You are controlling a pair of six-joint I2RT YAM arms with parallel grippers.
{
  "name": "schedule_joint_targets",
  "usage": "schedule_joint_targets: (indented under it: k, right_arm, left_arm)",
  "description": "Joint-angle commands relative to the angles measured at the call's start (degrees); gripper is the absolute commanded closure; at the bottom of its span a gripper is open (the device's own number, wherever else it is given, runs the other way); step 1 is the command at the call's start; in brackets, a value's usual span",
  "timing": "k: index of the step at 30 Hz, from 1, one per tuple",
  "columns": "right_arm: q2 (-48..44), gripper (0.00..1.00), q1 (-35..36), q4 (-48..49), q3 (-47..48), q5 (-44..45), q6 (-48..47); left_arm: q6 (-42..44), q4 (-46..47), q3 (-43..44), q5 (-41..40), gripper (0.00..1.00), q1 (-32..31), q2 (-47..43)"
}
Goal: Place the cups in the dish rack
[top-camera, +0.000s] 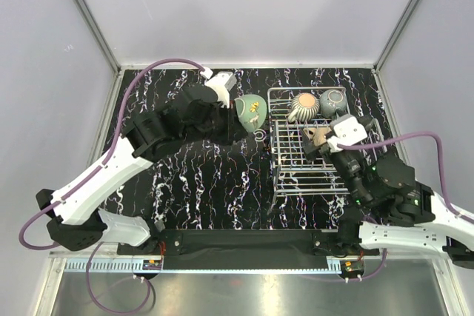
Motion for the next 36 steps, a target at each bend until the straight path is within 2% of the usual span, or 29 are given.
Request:
schedule_joint_targets:
  k: [1, 3, 4, 6, 7, 8, 13, 17, 23, 27, 28, 30, 36]
  right_arm:
    - [3.8, 0.00, -0.7, 3.9, 4.5, 5.8, 2.2]
    - [7.3, 0.00, -4.6, 2.4, 6.3, 4.6, 3.9]
    - [8.8, 0.00, -7.4, -1.3, 8.9, 3.1, 5.6]
    - [13.9, 0.00, -13.8, -6.5, 12.4, -4.3, 13.4]
    - [15.5, 0.00, -20.3, -10.5, 15.8, -6.4, 17.4]
    - [18.5, 0.00, -22.4, -11.7, 17.3, -9.4, 18.5]
    - [26.7, 0.01, -31.2, -19.7, 27.2, -12.0, 23.3]
    - [31.2, 0.00, -41.5, -26.3, 32.5, -16.9, 31.9]
    - [35.4, 0.00, -55.7, -35.9, 38.1, -31.7, 39.8]
    - [37.1, 0.00, -61.7, -39.3, 40.7, -40.7, 40.9]
    - [37.5, 0.00, -62.7, -39.9, 41.3, -42.3, 40.9]
    - [38.5, 0.00, -65.3, -41.5, 43.5, -41.7, 40.6]
    - [38.1, 0.00, -67.2, -40.8, 45.2, -40.7, 38.6]
  left_arm:
    - [3.2, 4.1, 1.7, -2.2, 1.00, 2.5, -0.5]
    - [3.3, 5.2, 0.5, -1.5, 1.00, 3.2, -0.5]
    - [3.3, 5.6, 0.1, -1.0, 1.00, 3.5, -0.5]
    - [3.3, 6.7, -0.7, -0.3, 1.00, 4.2, -0.5]
    - [3.5, 7.1, -1.5, 0.0, 1.00, 4.6, -0.4]
    - [3.6, 7.6, -1.7, 0.1, 1.00, 4.7, -0.2]
    - [5.1, 7.2, -1.4, 0.0, 1.00, 5.9, 2.0]
    - [6.5, 7.5, 0.5, -0.4, 1.00, 7.9, 4.5]
    - [12.5, 12.2, 3.7, 1.1, 1.00, 12.7, 11.8]
    - [19.0, 13.0, 7.6, -0.9, 1.00, 14.2, 18.6]
    - [22.8, 14.1, 8.2, -1.4, 1.00, 14.8, 19.7]
    - [26.1, 14.1, 10.5, -1.3, 1.00, 15.8, 23.4]
    - [38.5, 17.8, 13.8, 9.4, 1.00, 19.1, 30.3]
